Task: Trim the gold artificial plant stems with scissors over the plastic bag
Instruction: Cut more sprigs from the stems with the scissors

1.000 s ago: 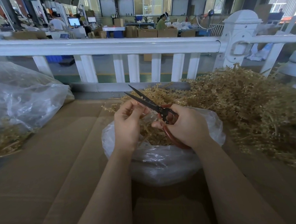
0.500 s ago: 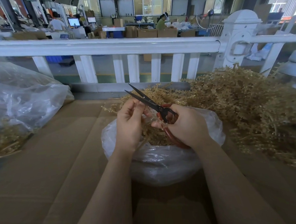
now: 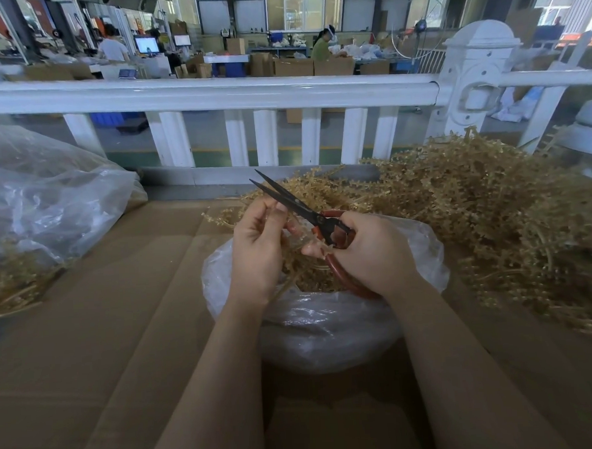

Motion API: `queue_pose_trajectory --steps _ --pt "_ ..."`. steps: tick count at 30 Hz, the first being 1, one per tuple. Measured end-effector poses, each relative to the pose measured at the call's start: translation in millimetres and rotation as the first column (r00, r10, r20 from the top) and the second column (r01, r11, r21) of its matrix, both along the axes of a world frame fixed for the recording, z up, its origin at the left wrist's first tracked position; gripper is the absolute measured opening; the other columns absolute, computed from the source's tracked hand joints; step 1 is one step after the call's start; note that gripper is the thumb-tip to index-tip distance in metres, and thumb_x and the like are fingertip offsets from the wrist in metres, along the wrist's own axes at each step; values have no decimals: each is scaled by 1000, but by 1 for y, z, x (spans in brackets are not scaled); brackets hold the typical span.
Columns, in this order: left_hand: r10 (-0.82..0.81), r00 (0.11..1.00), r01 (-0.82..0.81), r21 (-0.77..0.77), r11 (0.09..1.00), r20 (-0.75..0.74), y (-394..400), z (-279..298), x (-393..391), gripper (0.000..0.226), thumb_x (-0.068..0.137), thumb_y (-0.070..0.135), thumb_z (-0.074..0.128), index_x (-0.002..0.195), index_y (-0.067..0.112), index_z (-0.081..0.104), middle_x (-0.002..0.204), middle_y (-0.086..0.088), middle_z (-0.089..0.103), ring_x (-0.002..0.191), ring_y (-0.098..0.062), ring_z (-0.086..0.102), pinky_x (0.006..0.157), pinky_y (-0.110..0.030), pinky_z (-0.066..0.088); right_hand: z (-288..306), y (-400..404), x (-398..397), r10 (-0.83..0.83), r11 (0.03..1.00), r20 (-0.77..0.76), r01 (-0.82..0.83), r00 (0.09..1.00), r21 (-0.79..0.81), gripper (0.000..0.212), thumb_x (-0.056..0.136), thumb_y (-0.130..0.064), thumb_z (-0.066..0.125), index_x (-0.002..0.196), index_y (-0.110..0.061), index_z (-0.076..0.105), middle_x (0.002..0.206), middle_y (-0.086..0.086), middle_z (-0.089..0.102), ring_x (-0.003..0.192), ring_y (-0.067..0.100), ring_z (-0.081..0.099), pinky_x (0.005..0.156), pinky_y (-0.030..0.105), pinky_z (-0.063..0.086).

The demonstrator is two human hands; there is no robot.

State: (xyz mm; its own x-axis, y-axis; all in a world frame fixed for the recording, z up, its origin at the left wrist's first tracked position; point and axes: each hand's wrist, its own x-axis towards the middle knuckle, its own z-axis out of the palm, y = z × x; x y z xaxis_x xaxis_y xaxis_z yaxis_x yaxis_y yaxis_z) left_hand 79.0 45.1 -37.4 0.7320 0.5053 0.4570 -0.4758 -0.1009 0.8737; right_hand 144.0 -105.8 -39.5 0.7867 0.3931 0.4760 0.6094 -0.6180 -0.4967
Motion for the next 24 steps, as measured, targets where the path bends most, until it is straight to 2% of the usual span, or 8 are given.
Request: queue_pose_trajectory --steps 3,5,10,14,16,18,20,24 --pt "32 999 -32 -25 999 -4 1 0 1 19 102 10 50 95 0 63 71 -1 60 66 -11 55 66 -23 48 5 0 -4 14 1000 -43 -14 999 5 30 70 -81 67 76 -54 55 72 -26 67 67 -7 61 50 16 48" --pt "64 998 -65 -43 997 -11 2 -1 2 17 103 11 50 94 4 63 66 4 59 62 -8 56 62 -19 48 8 1 -6 28 999 -89 -25 996 34 29 72 -80 65 77 -52 57 78 -35 65 70 -11 61 45 12 43" --pt "132 990 -133 -17 991 -40 3 -4 1 16 103 18 52 94 13 65 63 11 61 62 -3 58 60 -17 49 14 1 0 40 980 -276 16 960 198 22 89 -33 73 71 -23 64 58 -17 67 50 4 63 49 30 53" --pt "162 983 -160 35 987 -80 1 -4 1 14 102 20 54 94 19 65 65 8 64 64 -5 62 67 -22 54 21 0 0 167 926 -389 -9 906 377 18 89 -14 70 72 -13 69 52 -5 65 47 4 60 53 19 48" --pt "158 983 -154 50 987 -93 -1 -3 1 12 102 19 54 96 15 64 67 4 64 63 -9 63 68 -30 56 23 0 -2 216 906 -394 -33 893 423 19 91 -15 71 72 -13 70 56 -2 68 51 2 62 57 11 47" --pt "145 985 -142 33 989 -91 -1 -2 0 12 102 18 54 97 13 63 69 -4 64 62 -13 62 64 -32 55 23 1 -4 238 899 -396 -47 887 435 23 91 -21 74 69 -16 71 57 -4 69 52 1 61 57 9 46" --pt "120 988 -119 15 993 -94 -1 0 -1 14 102 18 53 99 9 63 70 -8 63 61 -15 61 60 -30 55 22 2 -5 247 899 -418 -46 874 435 23 88 -23 78 66 -19 70 56 -7 67 50 1 59 52 10 46" --pt "34 993 -29 44 999 -112 -4 1 -2 13 102 17 54 98 9 63 69 -5 64 65 -17 63 65 -35 57 22 3 -5 259 909 -469 -49 844 414 13 84 -27 81 76 -19 75 61 -9 69 52 1 61 51 12 47"
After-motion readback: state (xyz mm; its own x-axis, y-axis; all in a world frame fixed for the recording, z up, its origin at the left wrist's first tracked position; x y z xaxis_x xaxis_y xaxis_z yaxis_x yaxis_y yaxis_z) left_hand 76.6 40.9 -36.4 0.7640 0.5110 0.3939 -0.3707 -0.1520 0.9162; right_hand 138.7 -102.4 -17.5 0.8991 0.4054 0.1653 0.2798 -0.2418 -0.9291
